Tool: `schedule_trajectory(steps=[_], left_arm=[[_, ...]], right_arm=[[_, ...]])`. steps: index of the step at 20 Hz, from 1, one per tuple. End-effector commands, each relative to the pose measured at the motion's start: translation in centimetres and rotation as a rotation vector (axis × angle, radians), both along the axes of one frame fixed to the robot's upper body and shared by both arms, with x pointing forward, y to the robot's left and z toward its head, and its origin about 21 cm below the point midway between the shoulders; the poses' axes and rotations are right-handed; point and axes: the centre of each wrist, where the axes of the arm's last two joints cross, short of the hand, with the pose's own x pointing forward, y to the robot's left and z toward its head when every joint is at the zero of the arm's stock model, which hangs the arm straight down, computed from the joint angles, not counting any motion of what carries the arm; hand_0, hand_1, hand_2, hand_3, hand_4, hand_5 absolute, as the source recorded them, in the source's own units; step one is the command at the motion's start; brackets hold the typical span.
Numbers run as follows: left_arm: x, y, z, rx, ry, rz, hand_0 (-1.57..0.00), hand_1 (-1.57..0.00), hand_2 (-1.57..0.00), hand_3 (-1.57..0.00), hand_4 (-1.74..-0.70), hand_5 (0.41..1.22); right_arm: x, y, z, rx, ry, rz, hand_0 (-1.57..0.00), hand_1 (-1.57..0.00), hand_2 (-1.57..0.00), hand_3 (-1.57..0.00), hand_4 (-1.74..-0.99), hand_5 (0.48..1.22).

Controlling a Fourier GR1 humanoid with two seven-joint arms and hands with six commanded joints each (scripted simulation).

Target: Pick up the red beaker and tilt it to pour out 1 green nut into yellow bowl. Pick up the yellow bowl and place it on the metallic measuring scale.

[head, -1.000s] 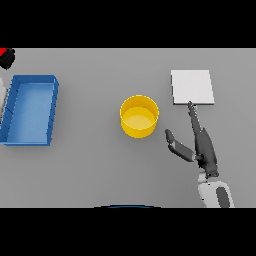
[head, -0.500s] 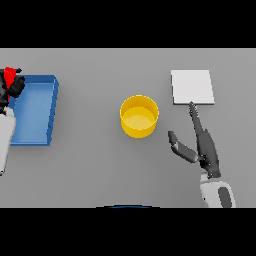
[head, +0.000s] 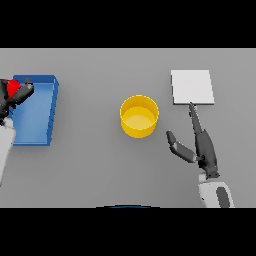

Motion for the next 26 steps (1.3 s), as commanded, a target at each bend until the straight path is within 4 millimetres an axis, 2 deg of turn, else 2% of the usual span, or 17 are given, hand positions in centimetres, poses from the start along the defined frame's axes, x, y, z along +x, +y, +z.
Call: schedule_trajectory(steps=[1, 2, 4, 6, 9, 12, 14, 17, 19, 22, 23, 26], left_arm=[[-0.1, 0.0, -0.1, 0.001, 0.016, 0.004, -1.21, -1.0, -1.02, -0.95, -1.0, 0.72], [-0.1, 0.2, -0.6, -0.006, 0.032, 0.008, -0.97, -0.8, -0.82, -0.77, -0.96, 0.696], [-0.2, 0.3, -0.5, 0.023, 0.059, -0.02, -0.62, -0.51, -0.52, -0.49, -0.89, 0.666], [0.2, 0.3, -1.1, 0.052, 0.092, -0.054, -0.39, -0.33, -0.33, -0.31, -0.84, 0.657], [0.3, 0.4, -1.2, 0.061, 0.087, -0.063, -0.2, -0.17, -0.17, -0.16, -0.8, 0.652], [0.2, 0.6, -1.3, 0.063, 0.052, -0.087, -0.1, -0.08, -0.09, -0.08, -0.78, 0.651], [0.3, -0.1, -1.2, 0.073, 0.032, -0.11, -0.07, -0.05, -0.06, -0.05, -0.76, 0.657], [0.3, 0.0, -1.1, 0.062, 0.025, -0.105, -0.03, -0.03, -0.03, -0.03, -0.75, 0.662], [0.4, -0.2, -0.9, 0.069, 0.019, -0.111, -0.02, -0.02, -0.02, -0.02, -0.74, 0.668], [0.3, -0.1, -1.0, 0.071, 0.028, -0.117, -0.01, -0.01, -0.01, -0.01, -0.73, 0.68], [0.2, -0.4, -1.2, 0.064, 0.024, -0.126, -0.01, -0.01, -0.01, -0.01, -0.74, 0.685], [0.4, -0.2, -1.0, 0.075, 0.031, -0.112, 0.0, 0.0, 0.0, 0.0, -0.74, 0.696]], right_arm=[[-0.1, -0.2, 0.2, 0.001, -0.011, 0.002, 0.0, 0.0, 0.0, 0.0, -1.004, 0.636], [-0.1, -0.4, 0.4, 0.001, -0.009, 0.0, 0.0, 0.0, 0.0, 0.0, -1.004, 0.635], [-0.1, -0.4, 0.1, 0.0, -0.002, -0.001, 0.0, 0.0, 0.0, 0.0, -1.008, 0.635], [-0.1, -0.4, 0.1, -0.005, -0.009, 0.006, 0.0, 0.0, 0.0, 0.0, -1.011, 0.639], [-0.1, -0.4, 0.3, -0.007, -0.003, 0.005, 0.0, 0.0, 0.0, 0.0, -1.015, 0.642], [0.1, -0.5, 0.7, -0.067, 0.029, 0.007, 0.0, 0.0, 0.0, 0.0, -1.02, 0.64], [1.0, -0.6, 1.3, -0.127, 0.026, 0.105, 0.0, 0.0, 0.0, 0.0, -1.005, 0.669], [3.4, -1.1, 3.2, -0.395, 0.039, 0.239, 0.0, 0.0, 0.0, 0.0, -1.071, 0.678], [4.7, -0.8, 5.0, -0.545, 0.007, 0.316, 0.0, 0.0, 0.0, 0.0, -1.122, 0.674], [6.3, 0.3, 5.6, -0.743, -0.008, 0.442, 0.0, 0.0, 0.0, 0.0, -1.192, 0.677], [7.1, 0.6, 6.3, -0.794, -0.03, 0.48, 0.0, 0.0, 0.0, 0.0, -1.197, 0.677], [8.6, 1.2, 6.8, -0.969, -0.061, 0.586, 0.0, 0.0, 0.0, 0.0, -1.225, 0.684]])
